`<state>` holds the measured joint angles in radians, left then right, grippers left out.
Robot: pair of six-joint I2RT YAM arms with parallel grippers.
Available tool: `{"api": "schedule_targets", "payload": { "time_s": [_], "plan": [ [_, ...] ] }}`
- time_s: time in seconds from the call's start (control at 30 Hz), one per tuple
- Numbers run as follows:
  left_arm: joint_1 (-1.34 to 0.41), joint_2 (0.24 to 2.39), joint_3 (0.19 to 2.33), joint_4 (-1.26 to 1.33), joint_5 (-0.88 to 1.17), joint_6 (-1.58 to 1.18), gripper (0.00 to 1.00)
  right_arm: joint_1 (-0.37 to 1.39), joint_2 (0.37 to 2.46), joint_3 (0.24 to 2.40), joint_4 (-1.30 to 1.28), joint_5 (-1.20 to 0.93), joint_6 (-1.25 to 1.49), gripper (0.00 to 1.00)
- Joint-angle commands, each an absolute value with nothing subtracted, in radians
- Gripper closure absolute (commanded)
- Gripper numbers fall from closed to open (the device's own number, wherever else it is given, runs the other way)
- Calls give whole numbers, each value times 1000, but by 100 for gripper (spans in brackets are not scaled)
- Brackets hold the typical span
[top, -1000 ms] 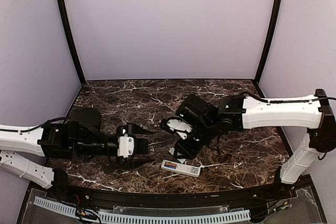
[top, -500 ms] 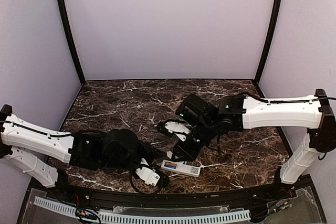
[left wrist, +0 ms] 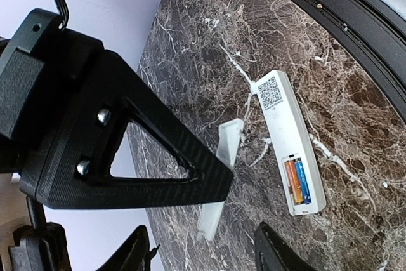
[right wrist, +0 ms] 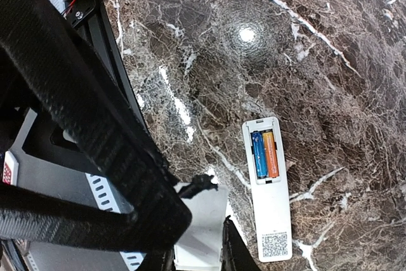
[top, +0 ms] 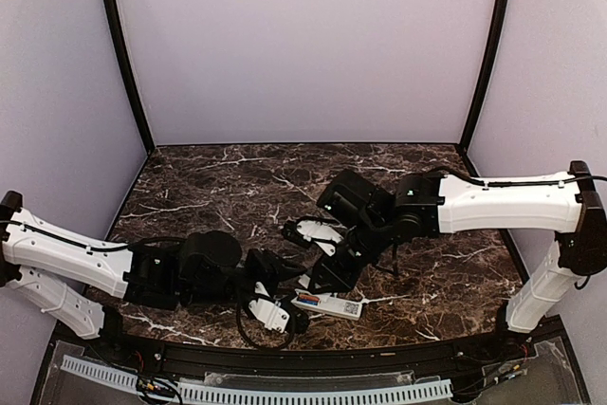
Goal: Load the batteries into the remote control
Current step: Pass from the right arm to the left
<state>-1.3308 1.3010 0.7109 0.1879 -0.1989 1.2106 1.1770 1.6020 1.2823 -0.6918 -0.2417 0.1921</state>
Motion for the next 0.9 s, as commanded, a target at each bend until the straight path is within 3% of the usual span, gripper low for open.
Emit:
{"api": "schedule_targets", "payload": {
  "time_s": [0.0,0.87],
  "plan": [
    [-1307,1223,683,176,-145,1196,47,1174,1583,1290,-654,-268,204,86],
    [-1292,1307,768,93,-140,1262,71,1173,1601,1304,-629,-294,198,85]
  ]
}}
